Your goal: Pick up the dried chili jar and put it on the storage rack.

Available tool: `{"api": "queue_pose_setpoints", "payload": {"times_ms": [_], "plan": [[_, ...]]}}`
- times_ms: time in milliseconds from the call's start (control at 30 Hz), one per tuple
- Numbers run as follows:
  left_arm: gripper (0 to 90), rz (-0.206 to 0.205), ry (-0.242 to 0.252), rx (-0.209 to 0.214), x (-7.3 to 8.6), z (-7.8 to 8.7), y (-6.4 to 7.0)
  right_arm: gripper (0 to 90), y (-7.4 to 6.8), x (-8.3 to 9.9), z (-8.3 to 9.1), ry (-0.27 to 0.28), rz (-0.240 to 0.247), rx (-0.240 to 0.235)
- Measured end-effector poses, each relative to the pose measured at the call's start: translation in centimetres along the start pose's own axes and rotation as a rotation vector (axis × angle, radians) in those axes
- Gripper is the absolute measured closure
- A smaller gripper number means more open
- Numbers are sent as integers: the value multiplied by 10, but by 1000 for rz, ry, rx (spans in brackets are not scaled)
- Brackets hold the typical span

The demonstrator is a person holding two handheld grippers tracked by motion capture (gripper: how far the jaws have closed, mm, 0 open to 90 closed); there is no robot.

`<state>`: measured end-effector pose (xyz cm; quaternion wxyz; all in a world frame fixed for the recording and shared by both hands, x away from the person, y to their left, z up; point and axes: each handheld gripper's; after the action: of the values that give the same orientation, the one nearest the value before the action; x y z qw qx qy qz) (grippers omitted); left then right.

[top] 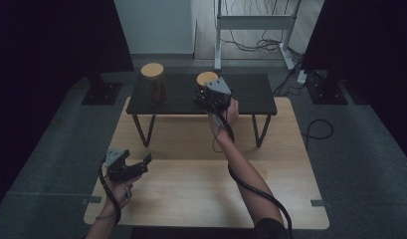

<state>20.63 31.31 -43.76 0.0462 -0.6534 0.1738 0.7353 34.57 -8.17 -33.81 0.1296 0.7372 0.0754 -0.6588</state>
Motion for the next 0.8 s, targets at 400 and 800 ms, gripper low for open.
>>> {"api": "queue_pose_setpoints", "payload": {"times_ms": [400,800], "plan": [[48,-2,6,4,-1,2,1,127,-5,-4,7,17,5,15],[47,-6,12,6,-2,3,3,83,-6,-3,14,15,-2,29]]}}
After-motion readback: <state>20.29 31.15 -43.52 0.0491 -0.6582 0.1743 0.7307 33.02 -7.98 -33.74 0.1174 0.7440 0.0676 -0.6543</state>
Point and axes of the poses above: each handheld gripper's, and its own axes: z roughly backward along the jaws, x roughly out of its underside, y roughly to its right, and after that the axes turned 15 degrees about y, right-handed
